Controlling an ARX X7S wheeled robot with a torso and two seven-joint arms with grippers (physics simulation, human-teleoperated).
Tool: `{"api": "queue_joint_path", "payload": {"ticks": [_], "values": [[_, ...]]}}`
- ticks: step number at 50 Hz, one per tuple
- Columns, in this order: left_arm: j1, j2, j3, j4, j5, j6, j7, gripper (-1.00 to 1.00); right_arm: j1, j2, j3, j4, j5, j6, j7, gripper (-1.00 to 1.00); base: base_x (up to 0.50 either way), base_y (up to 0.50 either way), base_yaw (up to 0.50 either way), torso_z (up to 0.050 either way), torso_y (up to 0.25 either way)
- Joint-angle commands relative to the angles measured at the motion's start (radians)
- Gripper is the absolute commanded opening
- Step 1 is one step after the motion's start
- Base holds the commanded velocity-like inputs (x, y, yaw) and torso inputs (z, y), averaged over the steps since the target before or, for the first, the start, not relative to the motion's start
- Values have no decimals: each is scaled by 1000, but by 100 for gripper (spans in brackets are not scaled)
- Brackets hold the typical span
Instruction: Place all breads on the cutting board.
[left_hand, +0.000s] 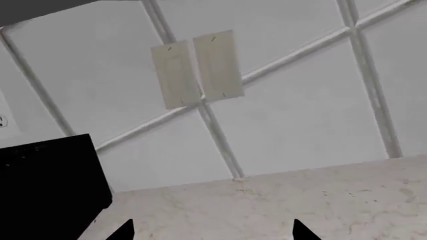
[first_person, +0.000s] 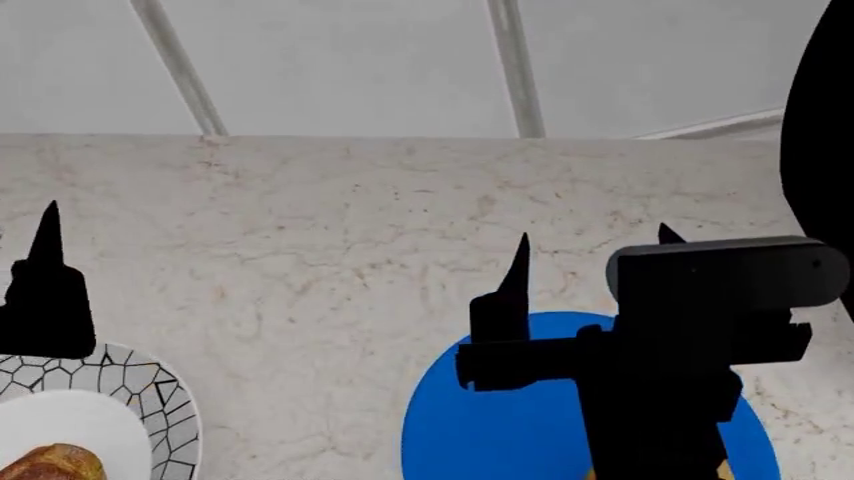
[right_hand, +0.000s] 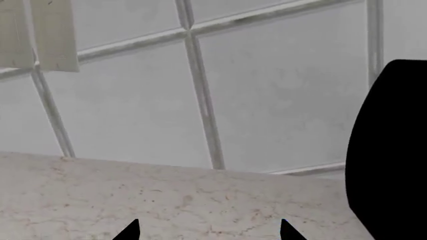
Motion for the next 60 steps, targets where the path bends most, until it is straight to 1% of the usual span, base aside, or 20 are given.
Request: {"api": "queue_joint_path", "payload": {"ticks": [1, 4, 5, 6, 7, 10, 11, 12, 13, 15, 18, 22, 25, 28, 30, 35, 39, 44, 49, 60], "values": [[2, -255, -45, -24, -1113, 264, -608, 100, 9, 15, -11, 10, 1, -3, 0, 100, 0, 0, 0, 0, 0], [-7, -326, -24, -18, -1208, 381, -635, 100, 4, 14, -20, 26, -3, -20, -3, 100, 0, 0, 0, 0, 0], [-45, -368, 16, -4, -1260, 434, -642, 100, 5, 12, -18, 29, -1, -22, -4, 100, 0, 0, 0, 0, 0], [-169, -429, 102, -26, -1320, 502, -645, 100, 4, 12, -19, 30, 0, -24, -5, 100, 0, 0, 0, 0, 0], [-79, -434, 70, 21, -1298, 519, -630, 100, 3, 12, -19, 31, 1, -26, -5, 100, 0, 0, 0, 0, 0], [-40, -481, 71, 33, -1334, 566, -624, 100, 0, 11, -18, 34, 3, -31, -6, 100, 0, 0, 0, 0, 0], [-26, -500, 77, 37, -1348, 568, -622, 100, -1, 11, -18, 34, 5, -32, -7, 100, 0, 0, 0, 0, 0], [-95, -526, 119, 14, -1393, 547, -626, 100, -1, 12, -20, 35, 4, -34, -8, 100, 0, 0, 0, 0, 0], [-5, -538, 82, 26, -1367, 545, -601, 100, -4, 14, -22, 46, 1, -48, -11, 100, 0, 0, 0, 0, 0], [35, -572, 64, 25, -1380, 540, -588, 100, -7, 12, -19, 48, 2, -54, -11, 100, 0, 0, 0, 0, 0], [-43, -606, 142, 8, -1368, 473, -618, 100, -8, 11, -17, 42, 7, -52, -9, 100, 0, 0, 0, 0, 0], [38, -602, 121, 12, -1378, 493, -565, 100, -2, 10, -11, 42, 9, -53, -5, 100, 0, 0, 0, 0, 0], [106, -619, 95, 12, -1356, 484, -536, 100, -19, 6, -26, 52, 1, -79, -4, 100, 0, 0, 0, 0, 0], [117, -652, 66, 9, -1346, 498, -546, 100, -16, 6, -33, 53, 1, -76, -3, 100, 0, 0, 0, 0, 0], [171, -655, 40, 18, -1350, 507, -525, 100, -12, 9, -37, 53, 2, -76, -4, 100, 0, 0, 0, 0, 0], [136, -637, 82, -8, -1330, 493, -521, 100, -20, 6, -37, 64, 6, -90, -8, 100, 0, 0, 0, 0, 0], [47, -592, 177, -59, -1312, 448, -538, 100, -21, 11, -47, 59, 6, -83, -7, 100, 0, 0, 0, 0, 0], [70, -580, 168, -91, -1278, 443, -502, 100, -24, 17, -39, 44, 13, -71, -2, 100, 0, 0, 0, 0, 0], [-12, -525, 244, -149, -1248, 384, -496, 100, -23, 15, -42, 43, 13, -71, 3, 100, 0, 0, 0, 0, 0], [52, -468, 275, -255, -1090, 299, -382, 100, -13, 13, -33, 28, 30, -52, 11, 100, 0, 0, 0, 0, 0]]}}
